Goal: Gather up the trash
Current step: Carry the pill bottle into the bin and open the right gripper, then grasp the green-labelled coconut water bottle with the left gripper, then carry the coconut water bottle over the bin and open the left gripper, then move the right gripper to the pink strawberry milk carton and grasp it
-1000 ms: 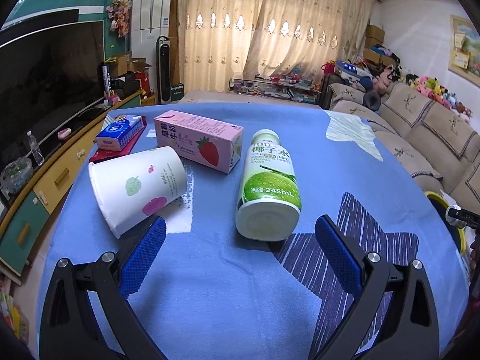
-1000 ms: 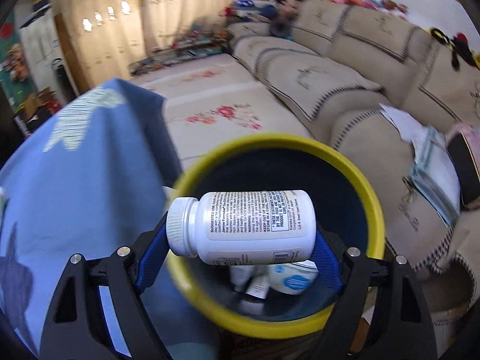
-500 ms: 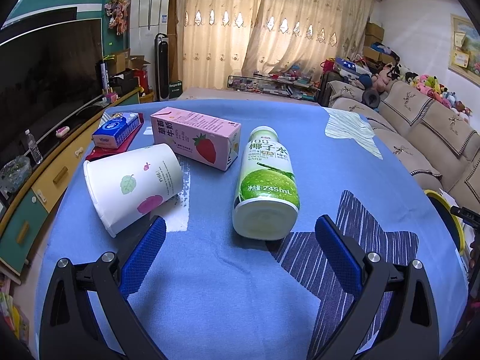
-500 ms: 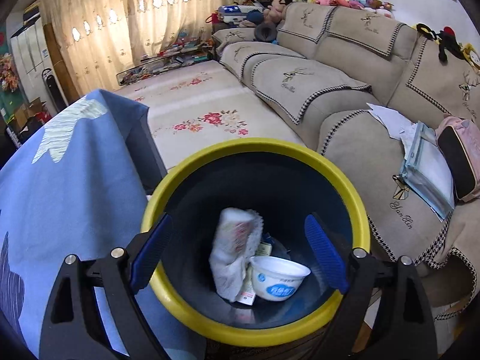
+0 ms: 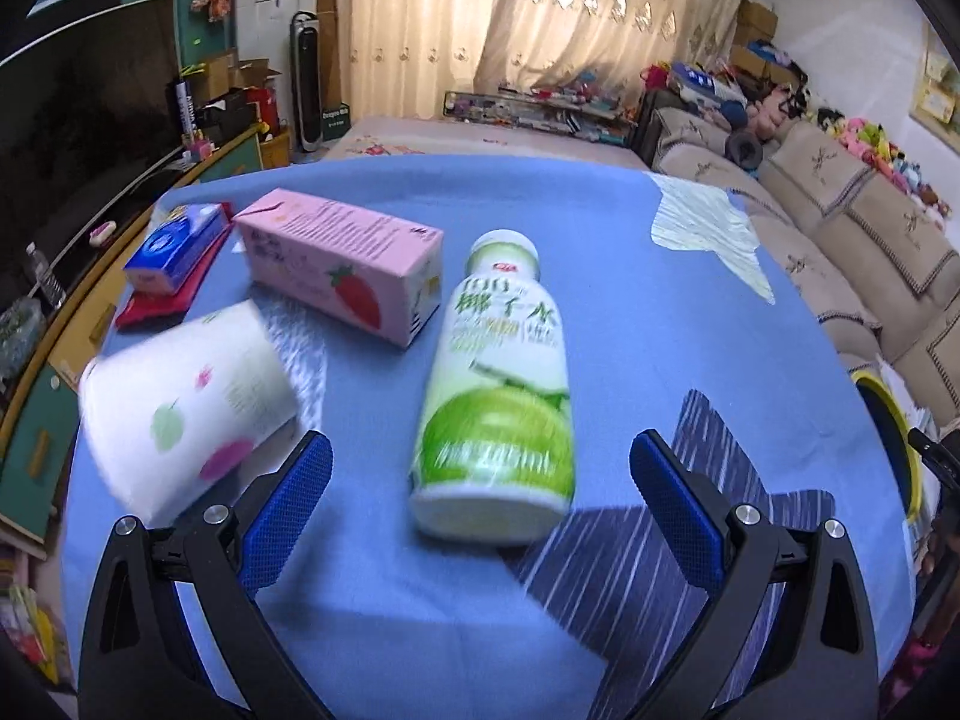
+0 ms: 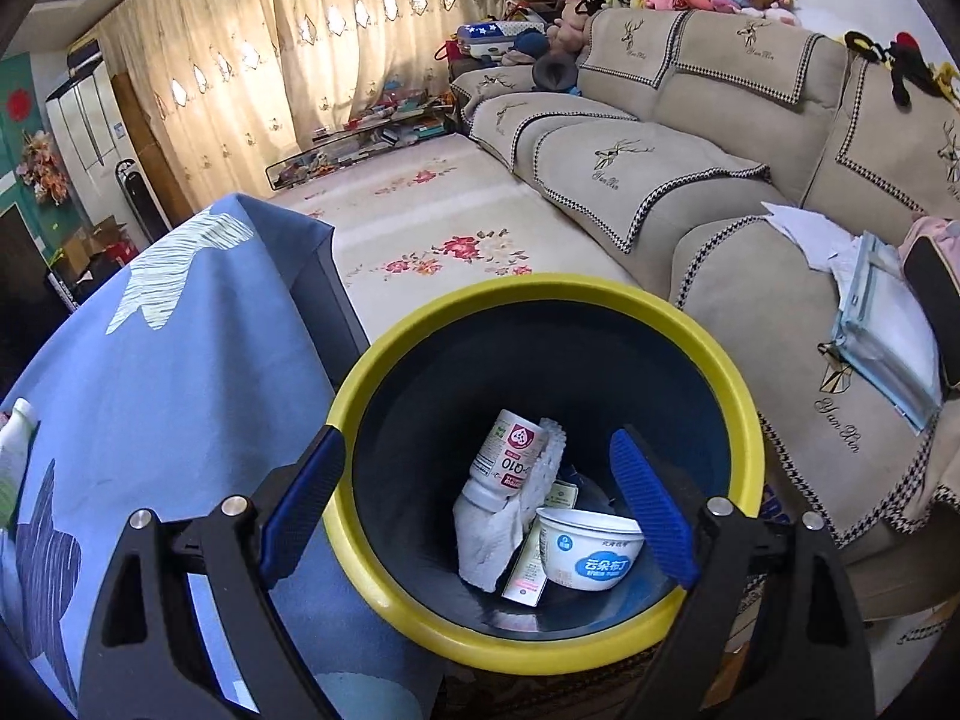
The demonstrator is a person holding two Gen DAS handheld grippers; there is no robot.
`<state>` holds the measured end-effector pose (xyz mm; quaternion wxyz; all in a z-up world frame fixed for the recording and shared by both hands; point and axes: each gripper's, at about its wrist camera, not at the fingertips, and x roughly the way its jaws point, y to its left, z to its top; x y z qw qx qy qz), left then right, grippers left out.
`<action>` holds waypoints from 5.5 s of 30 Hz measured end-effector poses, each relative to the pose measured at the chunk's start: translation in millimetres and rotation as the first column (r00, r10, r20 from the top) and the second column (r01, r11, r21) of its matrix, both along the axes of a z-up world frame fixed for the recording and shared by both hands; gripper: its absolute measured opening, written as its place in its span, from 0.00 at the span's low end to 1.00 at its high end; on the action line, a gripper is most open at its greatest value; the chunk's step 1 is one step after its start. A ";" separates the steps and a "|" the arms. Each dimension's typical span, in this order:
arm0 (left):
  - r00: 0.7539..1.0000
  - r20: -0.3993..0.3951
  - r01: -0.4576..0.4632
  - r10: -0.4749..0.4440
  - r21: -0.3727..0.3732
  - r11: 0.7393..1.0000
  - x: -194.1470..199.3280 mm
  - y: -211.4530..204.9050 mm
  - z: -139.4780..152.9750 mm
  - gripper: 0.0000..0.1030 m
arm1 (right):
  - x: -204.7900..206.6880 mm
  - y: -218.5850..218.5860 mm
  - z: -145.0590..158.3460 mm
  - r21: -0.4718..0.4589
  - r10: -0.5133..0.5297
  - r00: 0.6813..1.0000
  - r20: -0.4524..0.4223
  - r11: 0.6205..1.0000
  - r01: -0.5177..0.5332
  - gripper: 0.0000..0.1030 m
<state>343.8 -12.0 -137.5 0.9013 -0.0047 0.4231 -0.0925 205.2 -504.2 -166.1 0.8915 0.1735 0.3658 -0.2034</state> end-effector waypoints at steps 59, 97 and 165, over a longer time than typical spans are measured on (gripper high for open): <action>0.754 -0.059 0.657 -0.655 0.023 0.754 -30.6 -406.1 19.8 0.50 | -67.3 -92.9 -7.7 0.023 -0.128 0.991 0.036 0.992 0.128 0.83; 0.823 0.093 0.567 -0.561 -0.049 0.822 -44.4 -313.7 50.5 0.90 | -77.6 -88.9 -2.4 0.020 -0.119 0.992 0.037 0.993 0.119 0.83; 0.996 0.028 0.085 -0.081 -0.168 0.982 -34.2 73.4 -14.7 0.91 | 250.6 466.5 39.5 -0.003 0.956 0.280 -0.084 0.281 -0.960 0.57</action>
